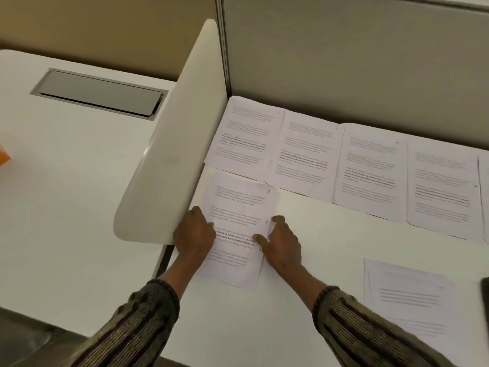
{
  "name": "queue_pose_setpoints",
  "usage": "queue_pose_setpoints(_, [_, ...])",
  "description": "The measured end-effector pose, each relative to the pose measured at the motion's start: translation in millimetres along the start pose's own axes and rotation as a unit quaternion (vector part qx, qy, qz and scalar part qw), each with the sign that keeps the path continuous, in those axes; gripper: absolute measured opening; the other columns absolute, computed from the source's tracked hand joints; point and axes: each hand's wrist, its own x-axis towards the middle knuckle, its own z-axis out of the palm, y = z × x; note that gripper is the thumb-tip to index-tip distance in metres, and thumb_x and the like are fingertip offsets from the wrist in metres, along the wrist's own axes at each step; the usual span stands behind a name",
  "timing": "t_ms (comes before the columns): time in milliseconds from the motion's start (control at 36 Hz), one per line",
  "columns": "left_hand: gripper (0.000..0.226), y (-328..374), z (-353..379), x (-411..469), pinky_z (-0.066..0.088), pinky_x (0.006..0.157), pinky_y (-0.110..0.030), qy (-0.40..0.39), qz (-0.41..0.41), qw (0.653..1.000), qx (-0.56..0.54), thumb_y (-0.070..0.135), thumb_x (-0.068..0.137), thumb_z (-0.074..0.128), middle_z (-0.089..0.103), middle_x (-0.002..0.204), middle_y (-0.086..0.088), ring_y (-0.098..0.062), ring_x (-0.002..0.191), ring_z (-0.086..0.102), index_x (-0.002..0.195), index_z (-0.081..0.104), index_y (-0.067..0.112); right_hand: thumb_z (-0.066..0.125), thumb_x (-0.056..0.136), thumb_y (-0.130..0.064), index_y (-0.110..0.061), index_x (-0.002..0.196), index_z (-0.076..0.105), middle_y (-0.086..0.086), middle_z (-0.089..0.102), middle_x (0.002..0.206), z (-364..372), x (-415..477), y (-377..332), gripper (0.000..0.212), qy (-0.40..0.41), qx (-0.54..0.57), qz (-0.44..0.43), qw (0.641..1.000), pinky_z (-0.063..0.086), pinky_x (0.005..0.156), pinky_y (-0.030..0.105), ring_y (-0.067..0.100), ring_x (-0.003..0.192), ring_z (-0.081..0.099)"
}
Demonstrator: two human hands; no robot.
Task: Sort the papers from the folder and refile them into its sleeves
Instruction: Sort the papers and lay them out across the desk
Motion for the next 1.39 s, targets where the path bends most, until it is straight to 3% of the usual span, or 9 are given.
queue_pose_setpoints(111, [0.063,2,9,-6,0.055,0.083,-0.045,0.054,0.049,0.996,0.048,0.028,0.086,0.083,0.062,0.12,-0.018,-0.034,0.104,0.063,0.131,0.048,0.001,0.076,0.089,-0.042,-0.011,0.153,0.039,0.014,0.047,0.149,4,-10,11,0.079,0.09,-0.148,-0.142,0.975,0.054,0.101,0.05,0.033,0.132,0.05])
queue_pose_setpoints(250, [0.076,3,23,-21,0.043,0.117,-0.05,0.034,0.129,0.991,-0.011,0.039,0.096,0.073,0.042,0.158,-0.021,-0.038,0.144,0.043,0.153,0.038,0.003,0.062,0.095,-0.058,-0.02,0.163,0.03,0.012,0.009,0.175,18,-14,39,0.085,0.003,-0.227,-0.266,0.937,0.027,0.125,0.049,0.032,0.161,0.012])
queue_pose_setpoints(361, [0.095,-5,39,-33,0.018,0.131,-0.044,-0.026,0.155,0.987,-0.035,0.064,0.1,0.056,0.009,0.176,-0.013,-0.028,0.164,0.007,0.166,0.017,0.008,0.047,0.099,-0.067,-0.023,0.167,0.021,0.01,-0.003,0.176,27,-17,41,0.084,-0.016,-0.259,-0.27,0.927,0.015,0.129,0.046,0.029,0.162,-0.001])
queue_pose_setpoints(556, [0.104,-25,43,-31,0.009,0.129,-0.042,-0.052,0.166,0.985,-0.005,0.071,0.1,0.048,-0.018,0.176,-0.009,-0.023,0.163,-0.015,0.169,-0.001,0.01,0.046,0.099,-0.068,-0.022,0.167,0.022,0.012,-0.001,0.175,39,-17,20,0.085,-0.035,-0.252,-0.253,0.933,0.015,0.127,0.045,0.031,0.162,0.003])
queue_pose_setpoints(722, [0.101,-28,23,-16,0.02,0.129,-0.047,-0.058,0.17,0.984,0.015,0.068,0.1,0.051,-0.006,0.177,-0.013,-0.029,0.164,-0.002,0.168,0.007,0.007,0.05,0.1,-0.064,-0.021,0.168,0.012,0.012,-0.013,0.174,43,-12,-2,0.089,-0.069,-0.247,-0.235,0.937,0.01,0.128,0.045,0.03,0.161,-0.008])
queue_pose_setpoints(861, [0.081,-20,9,-6,0.038,0.12,-0.049,-0.049,0.173,0.982,0.052,0.057,0.101,0.06,0.02,0.173,-0.019,-0.034,0.16,0.021,0.158,0.035,0.006,0.049,0.101,-0.063,-0.023,0.168,0.006,0.01,-0.02,0.173,40,-9,-9,0.089,-0.077,-0.254,-0.232,0.936,0.001,0.127,0.041,0.028,0.161,-0.014])
queue_pose_setpoints(1083, [0.073,-21,8,0,0.049,0.11,-0.052,-0.039,0.186,0.978,0.082,0.052,0.098,0.067,0.035,0.166,-0.022,-0.037,0.152,0.036,0.149,0.047,0.004,0.051,0.101,-0.062,-0.023,0.168,0.007,0.009,-0.02,0.173,36,-6,-6,0.089,-0.08,-0.244,-0.242,0.935,0.006,0.128,0.043,0.028,0.161,-0.014])
queue_pose_setpoints(1278, [0.065,-18,10,-6,0.054,0.103,-0.055,-0.017,0.2,0.977,0.071,0.039,0.093,0.078,0.042,0.159,-0.026,-0.042,0.148,0.042,0.14,0.055,0.001,0.071,0.096,-0.042,-0.011,0.155,0.046,0.019,0.023,0.17,26,-11,5,0.071,-0.002,-0.22,-0.273,0.937,0.031,0.12,0.048,0.036,0.158,0.023])
queue_pose_setpoints(1389, [0.061,-6,16,-29,0.041,0.118,-0.054,-0.022,0.211,0.974,0.074,0.041,0.099,0.071,0.039,0.164,-0.022,-0.04,0.154,0.034,0.145,0.053,0.004,0.074,0.094,-0.033,-0.009,0.145,0.055,0.019,0.037,0.162,16,-21,29,0.06,0.016,-0.215,-0.261,0.941,0.048,0.113,0.05,0.037,0.15,0.036])
